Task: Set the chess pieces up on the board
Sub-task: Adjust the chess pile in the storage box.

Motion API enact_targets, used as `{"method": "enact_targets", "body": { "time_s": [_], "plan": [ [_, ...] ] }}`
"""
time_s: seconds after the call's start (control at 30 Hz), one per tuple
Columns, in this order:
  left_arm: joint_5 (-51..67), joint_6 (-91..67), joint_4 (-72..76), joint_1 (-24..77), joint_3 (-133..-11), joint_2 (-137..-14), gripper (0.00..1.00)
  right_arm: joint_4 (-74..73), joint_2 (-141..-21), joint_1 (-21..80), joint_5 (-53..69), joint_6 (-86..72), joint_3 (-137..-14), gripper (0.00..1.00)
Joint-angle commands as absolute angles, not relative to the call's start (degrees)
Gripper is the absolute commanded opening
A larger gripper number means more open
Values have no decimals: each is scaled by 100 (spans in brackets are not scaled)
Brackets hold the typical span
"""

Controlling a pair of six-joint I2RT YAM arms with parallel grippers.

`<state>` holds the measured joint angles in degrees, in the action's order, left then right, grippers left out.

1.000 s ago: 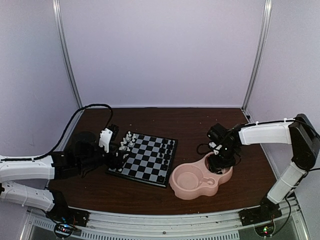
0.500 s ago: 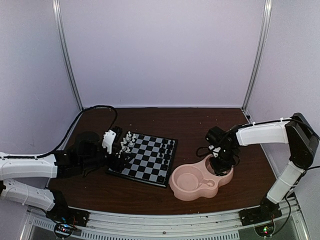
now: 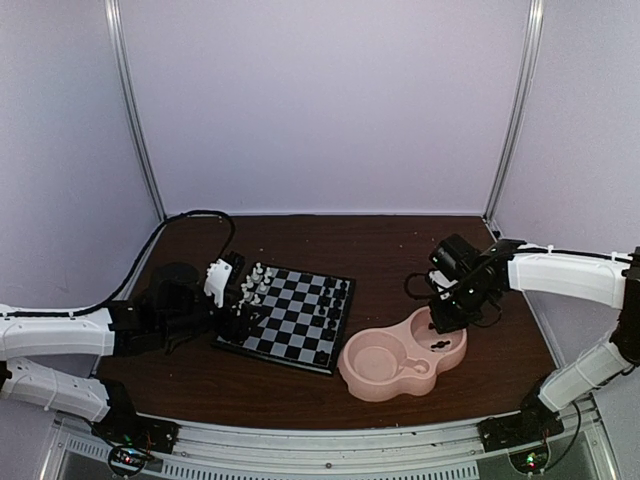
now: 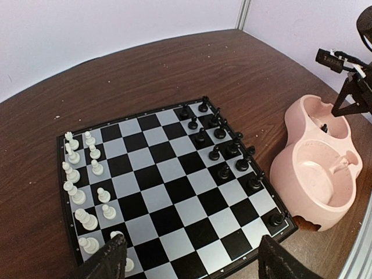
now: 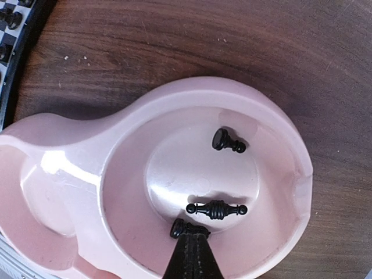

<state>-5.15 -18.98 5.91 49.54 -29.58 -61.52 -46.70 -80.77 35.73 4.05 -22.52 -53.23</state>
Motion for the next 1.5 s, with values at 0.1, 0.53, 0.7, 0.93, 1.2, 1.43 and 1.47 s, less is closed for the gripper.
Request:
{"method": "enact_targets", "body": {
  "time_s": [0.1,0.53,0.7,0.93,1.2,1.43,1.47],
  "plan": [
    [-524,-1837,738,4920,-3111,-6131,78,-4714,-7634,3604,388,-2277,-5407,2],
    [-521,-1831,721,4922,-3109,-6072,78,-5157,-8601,3629,28,-2135,-5555,72],
    [-507,-1833,721,4917,-3100,-6039,78,-5009,-9021,3625,-91,-2136,-5484,77],
    [-514,-1846,686,4922,-3111,-6014,78,-4960,-9482,3698,-47,-2162,-5454,74],
    [-526,-1842,642,4922,-3090,-5874,78,-4707,-9650,3699,267,-2151,-5400,40],
    [-508,-1846,633,4922,-3094,-5864,78,-4522,-9582,3700,426,-2161,-5380,23],
    [-502,-1846,633,4922,-3094,-5862,78,-4484,-9536,3698,451,-2161,-5372,21]
  ]
}}
